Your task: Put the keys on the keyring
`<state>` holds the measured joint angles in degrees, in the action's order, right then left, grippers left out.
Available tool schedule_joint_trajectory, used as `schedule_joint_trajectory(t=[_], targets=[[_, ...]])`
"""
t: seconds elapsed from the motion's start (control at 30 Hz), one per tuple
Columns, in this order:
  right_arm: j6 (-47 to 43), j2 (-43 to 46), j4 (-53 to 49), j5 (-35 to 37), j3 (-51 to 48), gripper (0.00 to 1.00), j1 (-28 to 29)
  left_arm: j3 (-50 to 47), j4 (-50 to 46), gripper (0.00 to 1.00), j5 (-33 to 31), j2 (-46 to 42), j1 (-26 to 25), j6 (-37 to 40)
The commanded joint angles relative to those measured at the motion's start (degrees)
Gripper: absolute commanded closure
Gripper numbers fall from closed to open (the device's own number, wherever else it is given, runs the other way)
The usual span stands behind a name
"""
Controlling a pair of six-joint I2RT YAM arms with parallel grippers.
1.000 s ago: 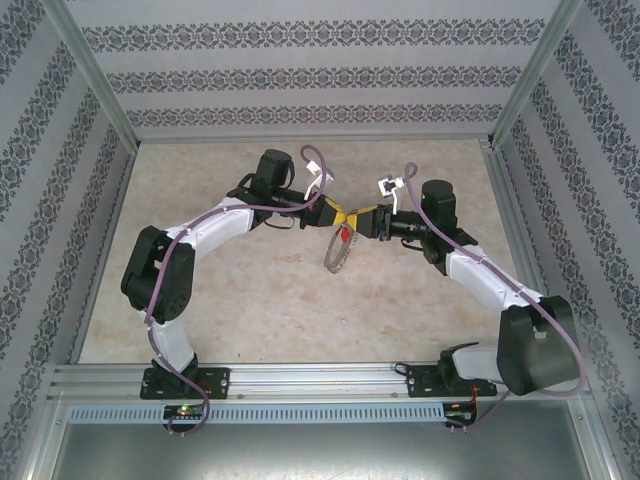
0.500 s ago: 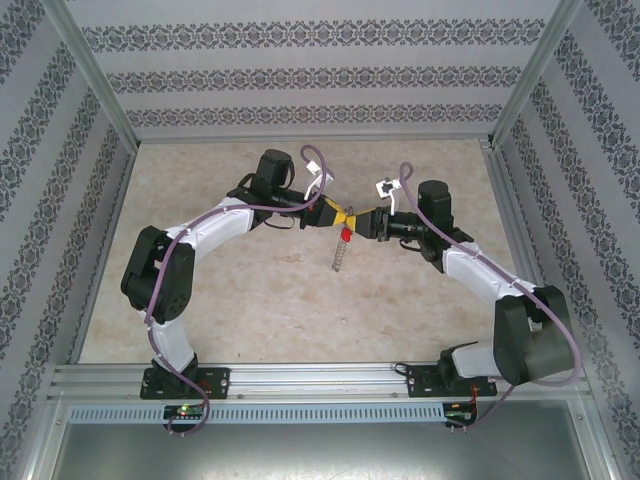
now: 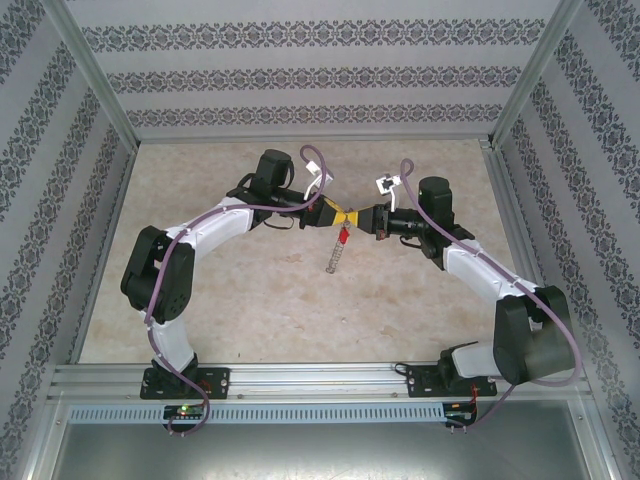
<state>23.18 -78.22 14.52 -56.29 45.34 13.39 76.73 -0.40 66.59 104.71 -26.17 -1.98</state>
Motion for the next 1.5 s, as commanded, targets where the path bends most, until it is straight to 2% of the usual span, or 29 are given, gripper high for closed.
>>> schedule_joint_trajectory(t=[0.0,0.07,0.23,0.47,0.83,1.13,1.47], targets=[[-1.07,0.41,0.60,-0.63,1.77,1.00,0.72,0.99,0.42,0.87,-1.23,-2.17,-1.03,0.03],[-1.32,0.52,0.32,-0.40,1.63,1.00,0.67,0.07,1.96,0.78,-3.65,-3.28,-0.98,-0.89],[-1.32,0.56,0.13,-0.17,1.77,1.00,0.54,-2.65,3.87,0.72,-9.25,-6.98,-0.91,-1.89],[-1.47,0.39,-0.08,-0.18,2.09,1.00,-0.36,-11.55,7.42,0.66,-17.21,-14.26,-0.54,-3.47],[-1.30,-1.64,-0.04,-0.97,4.23,1.00,-1.57,-25.60,11.19,0.64,-24.21,-22.07,-1.75,-4.61],[-1.20,-2.03,-0.07,-1.01,4.93,1.00,-1.55,-27.48,15.65,0.60,-27.92,-19.23,-6.41,-5.27],[-1.25,-0.99,-0.44,-1.72,4.41,1.00,-1.54,-26.29,18.18,0.59,-32.37,-15.71,-7.75,-6.01]])
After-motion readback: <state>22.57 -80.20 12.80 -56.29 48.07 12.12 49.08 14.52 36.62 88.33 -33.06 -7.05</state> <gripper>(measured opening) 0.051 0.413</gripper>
